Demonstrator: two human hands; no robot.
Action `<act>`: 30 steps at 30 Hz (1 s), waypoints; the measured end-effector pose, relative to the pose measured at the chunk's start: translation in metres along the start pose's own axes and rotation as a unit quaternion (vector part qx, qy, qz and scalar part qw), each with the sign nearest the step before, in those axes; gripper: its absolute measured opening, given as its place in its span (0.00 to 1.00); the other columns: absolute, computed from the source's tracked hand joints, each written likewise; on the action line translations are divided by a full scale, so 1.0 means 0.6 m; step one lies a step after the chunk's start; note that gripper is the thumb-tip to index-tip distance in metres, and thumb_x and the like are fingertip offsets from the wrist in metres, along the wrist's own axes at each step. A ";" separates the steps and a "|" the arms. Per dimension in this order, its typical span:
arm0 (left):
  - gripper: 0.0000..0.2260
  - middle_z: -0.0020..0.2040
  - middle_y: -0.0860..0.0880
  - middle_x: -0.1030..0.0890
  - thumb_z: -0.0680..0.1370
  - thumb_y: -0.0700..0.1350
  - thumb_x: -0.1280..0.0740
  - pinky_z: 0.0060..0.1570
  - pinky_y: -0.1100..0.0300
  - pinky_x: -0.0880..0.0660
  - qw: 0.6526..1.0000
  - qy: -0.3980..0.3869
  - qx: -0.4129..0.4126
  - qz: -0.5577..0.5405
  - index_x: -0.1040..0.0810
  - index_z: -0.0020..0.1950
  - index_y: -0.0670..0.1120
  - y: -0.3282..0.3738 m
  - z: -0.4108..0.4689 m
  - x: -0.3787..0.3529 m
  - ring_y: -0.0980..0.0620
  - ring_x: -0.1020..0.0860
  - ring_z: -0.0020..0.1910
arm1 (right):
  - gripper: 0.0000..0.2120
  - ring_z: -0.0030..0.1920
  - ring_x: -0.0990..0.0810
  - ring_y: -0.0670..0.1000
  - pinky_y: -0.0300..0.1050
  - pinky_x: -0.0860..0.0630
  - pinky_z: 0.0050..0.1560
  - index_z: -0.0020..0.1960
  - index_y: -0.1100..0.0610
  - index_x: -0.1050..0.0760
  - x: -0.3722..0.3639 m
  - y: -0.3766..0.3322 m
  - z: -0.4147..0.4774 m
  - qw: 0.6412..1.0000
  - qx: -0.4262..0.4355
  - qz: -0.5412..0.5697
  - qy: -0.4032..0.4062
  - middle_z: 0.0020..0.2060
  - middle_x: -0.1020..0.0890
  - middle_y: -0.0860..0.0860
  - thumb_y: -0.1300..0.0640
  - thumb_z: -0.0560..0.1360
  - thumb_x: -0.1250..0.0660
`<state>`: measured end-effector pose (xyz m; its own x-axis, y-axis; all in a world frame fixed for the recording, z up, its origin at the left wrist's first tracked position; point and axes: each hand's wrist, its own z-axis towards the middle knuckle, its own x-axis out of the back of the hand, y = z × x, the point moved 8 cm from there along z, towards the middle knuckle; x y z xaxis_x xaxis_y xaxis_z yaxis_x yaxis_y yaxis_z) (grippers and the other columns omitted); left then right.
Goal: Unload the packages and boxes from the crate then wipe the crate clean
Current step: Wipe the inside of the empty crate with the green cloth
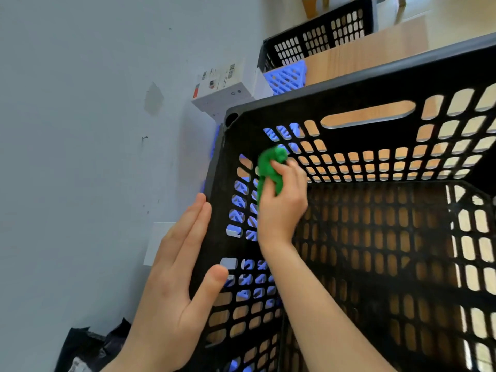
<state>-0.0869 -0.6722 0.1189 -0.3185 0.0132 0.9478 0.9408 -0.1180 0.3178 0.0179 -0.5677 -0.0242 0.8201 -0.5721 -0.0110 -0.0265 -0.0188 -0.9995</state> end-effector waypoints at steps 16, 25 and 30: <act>0.28 0.78 0.64 0.44 0.79 0.59 0.45 0.68 0.76 0.48 1.000 -0.008 0.002 -0.002 0.42 0.79 0.55 0.002 0.000 -0.002 0.63 0.44 0.76 | 0.10 0.53 0.22 0.46 0.33 0.28 0.55 0.53 0.59 0.19 0.005 -0.122 0.007 0.990 0.042 0.133 -0.011 0.51 0.19 0.53 0.66 0.73 0.31; 0.28 0.78 0.63 0.43 0.78 0.60 0.45 0.67 0.76 0.46 1.000 -0.002 0.001 -0.001 0.41 0.78 0.55 0.001 0.000 0.000 0.63 0.43 0.76 | 0.12 0.60 0.25 0.52 0.39 0.31 0.59 0.57 0.58 0.22 0.009 0.097 0.004 0.989 -0.144 -0.042 -0.005 0.57 0.22 0.52 0.65 0.75 0.35; 0.28 0.78 0.63 0.43 0.78 0.59 0.44 0.67 0.76 0.46 1.000 -0.004 0.000 -0.001 0.41 0.78 0.55 0.001 0.001 0.000 0.63 0.43 0.76 | 0.10 0.57 0.24 0.52 0.45 0.30 0.58 0.58 0.55 0.25 0.018 0.130 0.017 0.950 -0.305 -0.062 0.000 0.55 0.22 0.51 0.60 0.78 0.37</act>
<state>-0.0865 -0.6719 0.1191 -0.3201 0.0213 0.9471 0.9398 -0.1189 0.3203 0.0304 -0.5670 -0.1024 0.8381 -0.5351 0.1058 -0.2567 -0.5581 -0.7890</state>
